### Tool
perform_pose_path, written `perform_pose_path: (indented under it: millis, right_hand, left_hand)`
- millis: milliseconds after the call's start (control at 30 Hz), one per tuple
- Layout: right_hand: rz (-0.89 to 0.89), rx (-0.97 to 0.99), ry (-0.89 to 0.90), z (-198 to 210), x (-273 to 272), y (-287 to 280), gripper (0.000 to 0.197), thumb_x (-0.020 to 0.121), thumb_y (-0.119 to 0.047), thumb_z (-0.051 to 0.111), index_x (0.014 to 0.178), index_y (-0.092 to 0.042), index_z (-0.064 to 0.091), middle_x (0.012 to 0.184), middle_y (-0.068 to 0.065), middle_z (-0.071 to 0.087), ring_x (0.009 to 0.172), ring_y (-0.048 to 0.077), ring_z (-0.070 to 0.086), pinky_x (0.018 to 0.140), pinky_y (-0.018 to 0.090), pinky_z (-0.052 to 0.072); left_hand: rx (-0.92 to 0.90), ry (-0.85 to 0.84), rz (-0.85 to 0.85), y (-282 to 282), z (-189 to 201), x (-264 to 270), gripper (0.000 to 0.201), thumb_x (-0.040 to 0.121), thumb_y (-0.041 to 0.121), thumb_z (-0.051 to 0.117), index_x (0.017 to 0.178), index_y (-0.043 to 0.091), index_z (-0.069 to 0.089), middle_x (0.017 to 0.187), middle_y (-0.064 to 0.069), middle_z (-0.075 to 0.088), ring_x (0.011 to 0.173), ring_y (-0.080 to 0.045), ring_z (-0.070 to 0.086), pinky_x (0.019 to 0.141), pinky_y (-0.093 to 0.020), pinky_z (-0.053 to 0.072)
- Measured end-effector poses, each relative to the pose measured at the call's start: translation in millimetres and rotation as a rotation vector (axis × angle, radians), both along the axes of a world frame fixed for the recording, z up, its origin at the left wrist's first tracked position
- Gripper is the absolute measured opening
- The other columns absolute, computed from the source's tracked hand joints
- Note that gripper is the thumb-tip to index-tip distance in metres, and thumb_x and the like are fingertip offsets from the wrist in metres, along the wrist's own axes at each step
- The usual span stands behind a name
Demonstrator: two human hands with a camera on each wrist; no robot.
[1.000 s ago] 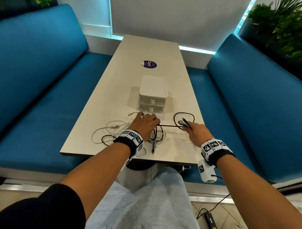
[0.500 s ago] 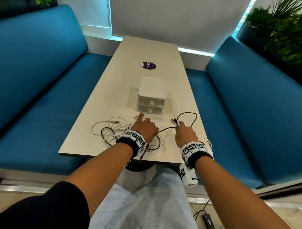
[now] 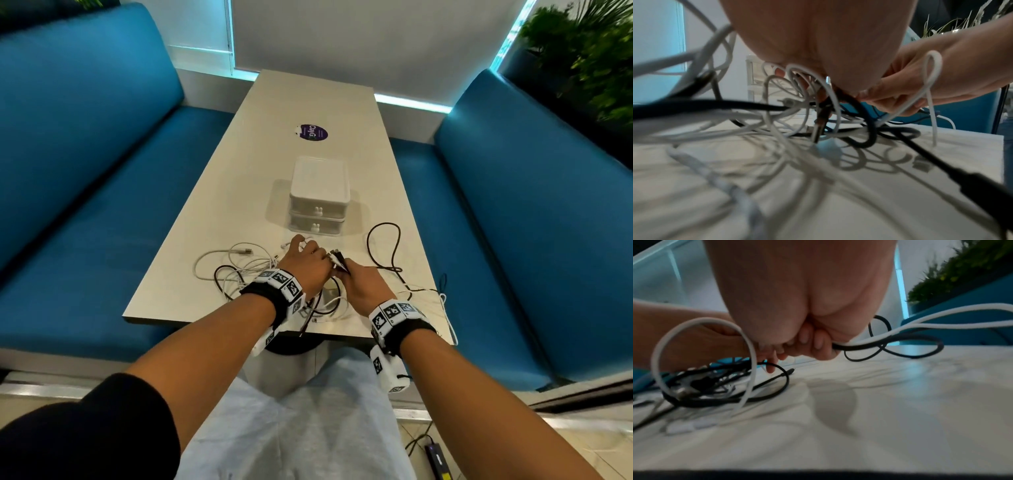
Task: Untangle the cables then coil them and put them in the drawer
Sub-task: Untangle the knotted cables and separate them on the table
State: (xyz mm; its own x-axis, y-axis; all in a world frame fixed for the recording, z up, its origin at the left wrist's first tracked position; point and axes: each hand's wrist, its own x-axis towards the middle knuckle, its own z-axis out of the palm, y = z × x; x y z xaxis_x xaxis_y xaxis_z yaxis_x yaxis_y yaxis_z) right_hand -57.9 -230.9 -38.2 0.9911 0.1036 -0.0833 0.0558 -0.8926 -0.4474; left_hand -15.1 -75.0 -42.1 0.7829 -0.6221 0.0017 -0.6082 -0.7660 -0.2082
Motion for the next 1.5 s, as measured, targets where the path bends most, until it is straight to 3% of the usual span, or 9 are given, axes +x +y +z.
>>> perform_pose_path:
  millis: [167,467,700,767,933,1100,1200,1333,1500]
  right_hand:
    - [0.058,-0.139,0.037,5.1,-3.9,-5.3,0.023,0.102,-0.033,0.042,0.112,-0.017,0.057,0.089,0.016,0.065,0.080,0.036,0.061,0.070,0.046,0.052]
    - [-0.001,-0.118,0.056,21.1,-1.5,-35.9,0.021,0.100,-0.029,0.044,0.099,-0.024,0.065,0.089,0.009,0.066,0.076,0.027,0.060,0.072,0.040,0.053]
    - [-0.130,-0.062,0.090,20.2,-7.6,-44.9,0.020,0.100,-0.027,0.045,0.098,-0.020,0.064,0.089,0.011,0.066,0.077,0.029,0.059,0.064,0.033,0.045]
    - [-0.159,-0.014,0.091,15.4,-10.6,-44.7,0.017,0.100,-0.028,0.046,0.094,-0.023,0.062,0.088,0.011,0.065,0.074,0.028,0.058,0.059,0.032,0.040]
    - [-0.173,0.062,0.058,9.6,-13.7,-40.4,0.023,0.101,-0.028,0.047,0.105,-0.015,0.064,0.095,0.014,0.067,0.086,0.033,0.060,0.066,0.032,0.039]
    - [-0.213,0.076,0.031,7.3,-11.5,-43.4,0.021,0.101,-0.026,0.046,0.105,-0.016,0.064,0.094,0.014,0.066,0.084,0.033,0.060,0.066,0.031,0.038]
    - [-0.264,0.045,0.031,5.4,-11.9,-49.9,0.022,0.101,-0.026,0.044,0.104,-0.015,0.063,0.094,0.015,0.066,0.083,0.033,0.060,0.066,0.031,0.040]
    - [-0.325,0.066,0.051,3.5,-11.7,-55.2,0.025,0.101,-0.028,0.043,0.105,-0.014,0.063,0.095,0.016,0.065,0.086,0.035,0.061,0.071,0.036,0.047]
    - [-0.310,0.071,0.035,6.8,-8.8,-49.3,0.025,0.101,-0.025,0.044,0.110,-0.012,0.063,0.099,0.016,0.065,0.093,0.036,0.060,0.073,0.035,0.045]
  left_hand:
    - [0.029,-0.014,-0.021,10.0,-4.5,9.5,0.044,0.100,0.048,0.036,0.116,0.016,0.062,0.112,-0.003,0.065,0.117,-0.028,0.048,0.109,-0.052,0.019]
    - [-0.101,0.079,0.018,21.7,7.4,11.7,0.018,0.091,0.043,0.055,0.106,0.034,0.059,0.107,0.008,0.061,0.109,-0.021,0.052,0.107,-0.052,0.020]
    - [-0.371,0.311,0.092,27.0,15.5,11.4,0.078,0.083,0.029,0.068,0.146,0.033,0.021,0.132,-0.001,0.052,0.114,-0.025,0.056,0.103,-0.043,0.032]
    - [-0.492,0.336,0.134,27.0,19.8,9.4,0.075,0.082,0.025,0.073,0.142,0.022,0.029,0.135,0.000,0.048,0.116,-0.026,0.050,0.097,-0.034,0.032]
    - [-0.496,0.169,0.070,33.6,14.6,13.6,0.024,0.083,0.015,0.063,0.107,0.019,0.058,0.116,-0.001,0.051,0.106,-0.025,0.051,0.094,-0.029,0.027]
    - [-0.465,0.146,0.099,39.4,13.5,14.8,0.022,0.087,0.013,0.056,0.107,0.021,0.057,0.118,0.001,0.053,0.113,-0.021,0.051,0.111,-0.036,0.019]
    - [-0.569,0.010,0.101,52.7,16.1,19.6,0.033,0.082,0.004,0.061,0.111,0.019,0.057,0.121,-0.002,0.053,0.111,-0.027,0.052,0.107,-0.039,0.025]
    - [-0.361,-0.050,0.094,69.6,32.2,23.3,0.089,0.066,-0.009,0.064,0.142,0.031,0.039,0.145,-0.004,0.036,0.125,-0.028,0.044,0.107,-0.043,0.028]
    - [-0.035,0.230,0.028,51.8,45.9,10.4,0.049,0.095,0.035,0.043,0.143,0.036,0.042,0.162,-0.003,0.008,0.146,-0.027,0.013,0.117,-0.047,0.011]
